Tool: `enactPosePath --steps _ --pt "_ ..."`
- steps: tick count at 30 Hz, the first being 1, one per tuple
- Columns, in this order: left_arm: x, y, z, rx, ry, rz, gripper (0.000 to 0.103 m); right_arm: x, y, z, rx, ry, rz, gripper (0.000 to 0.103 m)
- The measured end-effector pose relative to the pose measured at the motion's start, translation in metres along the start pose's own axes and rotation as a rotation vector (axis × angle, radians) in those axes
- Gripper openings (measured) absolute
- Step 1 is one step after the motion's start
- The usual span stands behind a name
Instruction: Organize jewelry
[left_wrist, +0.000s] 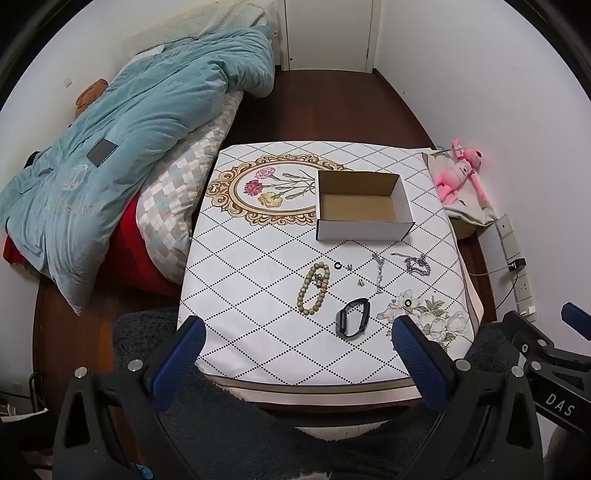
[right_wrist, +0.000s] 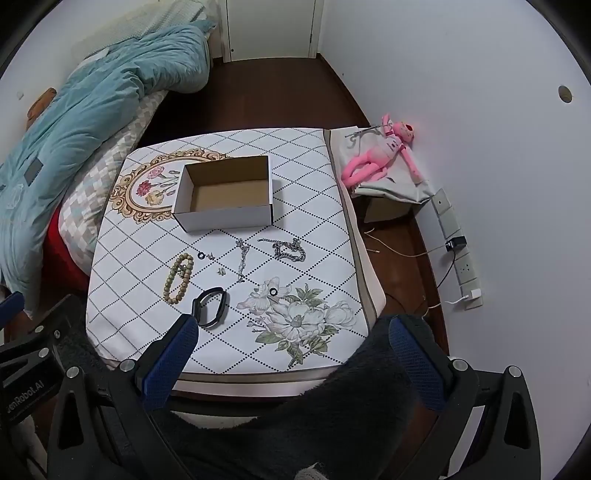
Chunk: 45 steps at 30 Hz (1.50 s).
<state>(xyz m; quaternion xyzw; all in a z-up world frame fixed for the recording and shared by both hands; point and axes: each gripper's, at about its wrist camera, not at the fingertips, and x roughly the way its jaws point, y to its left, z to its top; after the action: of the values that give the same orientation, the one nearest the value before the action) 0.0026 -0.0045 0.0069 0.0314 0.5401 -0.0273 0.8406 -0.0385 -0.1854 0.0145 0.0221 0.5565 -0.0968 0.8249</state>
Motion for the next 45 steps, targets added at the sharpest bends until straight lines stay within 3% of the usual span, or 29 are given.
enactPosePath --steps 45 --pt "-0.014 -0.003 0.001 0.000 -0.017 -0.011 0.103 -0.013 0.005 0.006 -0.008 -0.024 -0.011 0.103"
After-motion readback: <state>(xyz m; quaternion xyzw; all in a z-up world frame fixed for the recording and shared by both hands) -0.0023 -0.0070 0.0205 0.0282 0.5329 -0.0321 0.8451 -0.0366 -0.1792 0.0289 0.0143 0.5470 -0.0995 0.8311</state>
